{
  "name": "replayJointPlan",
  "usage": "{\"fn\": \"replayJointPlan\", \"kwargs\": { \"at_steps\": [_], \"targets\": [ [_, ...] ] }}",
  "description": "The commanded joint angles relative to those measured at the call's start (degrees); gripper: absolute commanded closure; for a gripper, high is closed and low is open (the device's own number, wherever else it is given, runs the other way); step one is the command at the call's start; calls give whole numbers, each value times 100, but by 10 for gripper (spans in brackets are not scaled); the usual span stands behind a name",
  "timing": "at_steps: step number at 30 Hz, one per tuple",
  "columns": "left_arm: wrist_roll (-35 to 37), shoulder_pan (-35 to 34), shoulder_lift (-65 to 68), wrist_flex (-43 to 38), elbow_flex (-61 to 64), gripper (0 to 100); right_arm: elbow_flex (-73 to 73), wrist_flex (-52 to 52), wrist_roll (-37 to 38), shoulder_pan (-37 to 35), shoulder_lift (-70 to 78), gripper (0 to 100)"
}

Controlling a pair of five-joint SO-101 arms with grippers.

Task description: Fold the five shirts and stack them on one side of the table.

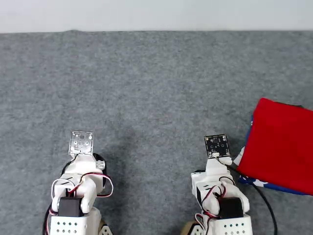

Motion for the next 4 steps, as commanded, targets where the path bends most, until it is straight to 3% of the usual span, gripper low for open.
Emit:
{"fn": "replayJointPlan", "kwargs": {
  "at_steps": [1, 4],
  "targets": [
    [-26, -35, -79, 44, -31, 995, 88, 40, 62, 48, -57, 990],
    [-26, -35, -79, 44, -31, 995, 88, 40, 62, 48, -57, 990]
  ]
}}
